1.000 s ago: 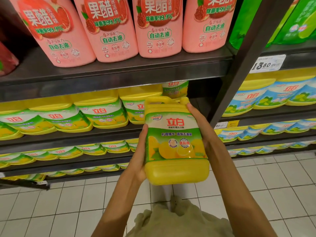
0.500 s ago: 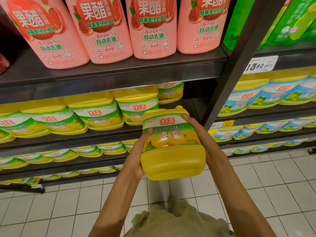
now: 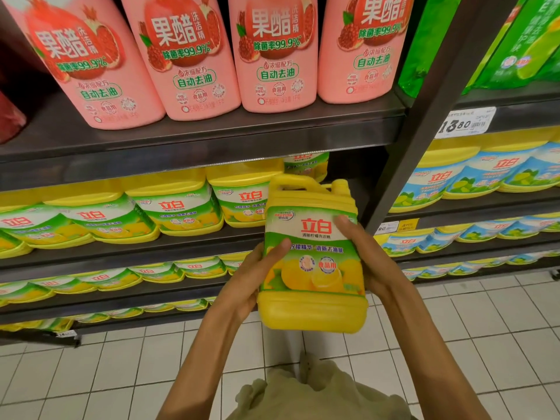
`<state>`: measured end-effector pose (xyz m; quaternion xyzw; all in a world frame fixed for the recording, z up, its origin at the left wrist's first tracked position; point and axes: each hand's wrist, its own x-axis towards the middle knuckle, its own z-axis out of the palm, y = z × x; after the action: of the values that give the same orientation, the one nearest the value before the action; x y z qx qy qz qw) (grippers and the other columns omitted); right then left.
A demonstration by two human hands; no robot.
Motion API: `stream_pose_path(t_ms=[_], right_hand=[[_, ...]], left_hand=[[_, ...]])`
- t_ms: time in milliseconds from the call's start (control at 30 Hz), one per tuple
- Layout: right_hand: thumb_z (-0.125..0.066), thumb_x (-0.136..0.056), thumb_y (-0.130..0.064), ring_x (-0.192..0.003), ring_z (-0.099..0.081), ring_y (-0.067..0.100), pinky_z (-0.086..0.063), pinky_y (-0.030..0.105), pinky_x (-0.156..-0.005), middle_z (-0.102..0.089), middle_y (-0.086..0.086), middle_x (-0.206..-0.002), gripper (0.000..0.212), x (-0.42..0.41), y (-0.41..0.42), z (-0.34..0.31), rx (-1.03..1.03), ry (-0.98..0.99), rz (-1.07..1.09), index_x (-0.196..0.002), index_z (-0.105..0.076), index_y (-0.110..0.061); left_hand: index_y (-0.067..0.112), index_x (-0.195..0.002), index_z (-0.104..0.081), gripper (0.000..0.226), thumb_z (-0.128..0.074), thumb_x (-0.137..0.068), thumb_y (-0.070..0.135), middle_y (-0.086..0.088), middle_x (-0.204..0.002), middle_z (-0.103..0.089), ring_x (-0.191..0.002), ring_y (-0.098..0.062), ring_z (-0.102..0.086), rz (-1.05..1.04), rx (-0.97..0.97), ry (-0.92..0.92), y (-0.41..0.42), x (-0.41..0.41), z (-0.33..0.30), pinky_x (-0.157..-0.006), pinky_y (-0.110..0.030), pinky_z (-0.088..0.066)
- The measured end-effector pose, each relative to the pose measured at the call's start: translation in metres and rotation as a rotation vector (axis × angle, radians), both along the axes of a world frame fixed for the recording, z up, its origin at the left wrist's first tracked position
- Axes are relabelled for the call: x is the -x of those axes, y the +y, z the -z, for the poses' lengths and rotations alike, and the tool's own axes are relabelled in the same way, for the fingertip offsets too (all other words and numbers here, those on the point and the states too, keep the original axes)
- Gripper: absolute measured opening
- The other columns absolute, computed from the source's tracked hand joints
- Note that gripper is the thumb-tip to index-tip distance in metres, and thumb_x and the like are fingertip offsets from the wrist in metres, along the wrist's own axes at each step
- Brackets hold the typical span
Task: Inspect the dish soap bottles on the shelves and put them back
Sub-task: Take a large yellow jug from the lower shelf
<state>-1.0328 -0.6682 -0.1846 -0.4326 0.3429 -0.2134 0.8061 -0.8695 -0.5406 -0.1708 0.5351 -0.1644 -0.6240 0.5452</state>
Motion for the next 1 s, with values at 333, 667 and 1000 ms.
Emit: stream_pose_path(t_ms=[333, 667, 1000], right_hand=[[-0.081, -0.073, -0.037, -0.102, -0.071, 0.025, -0.060, 0.033, -0.072, -0.070, 0.007, -0.118, 0.076, 0.014, -0.003, 0.011, 0.236, -0.010, 0.084, -0.138, -0.043, -0.024], [-0.078, -0.077, -0.024, -0.112, -0.066, 0.020, -0.058, 0.029, -0.079, -0.067, -0.004, -0.124, 0.076, 0.026, -0.029, 0.011, 0.410, 0.039, -0.059, -0.140, -0.037, -0.032], [-0.050, -0.077, -0.066, -0.085, -0.069, -0.004, -0.052, 0.010, -0.060, -0.066, -0.008, -0.109, 0.069, -0.026, -0.056, 0.001, 0.383, 0.170, 0.209, -0.130, -0.049, -0.022]], left_hand=[[0.029, -0.128, -0.048, 0.067, -0.080, -0.069, 0.026, 0.003, -0.121, -0.067, -0.110, -0.016, -0.065, 0.107, 0.087, -0.301, -0.007, -0.006, 0.014, -0.090, -0.035, -0.054], [0.025, -0.118, -0.055, 0.061, -0.081, -0.069, 0.002, 0.006, -0.115, -0.069, -0.107, -0.009, -0.065, 0.146, 0.098, -0.457, -0.029, -0.010, 0.038, -0.084, -0.025, -0.056], [0.015, -0.130, -0.050, 0.069, -0.081, -0.069, 0.002, -0.004, -0.124, -0.064, -0.118, -0.018, -0.058, 0.005, 0.061, -0.452, -0.064, -0.017, 0.043, -0.100, -0.041, -0.049]])
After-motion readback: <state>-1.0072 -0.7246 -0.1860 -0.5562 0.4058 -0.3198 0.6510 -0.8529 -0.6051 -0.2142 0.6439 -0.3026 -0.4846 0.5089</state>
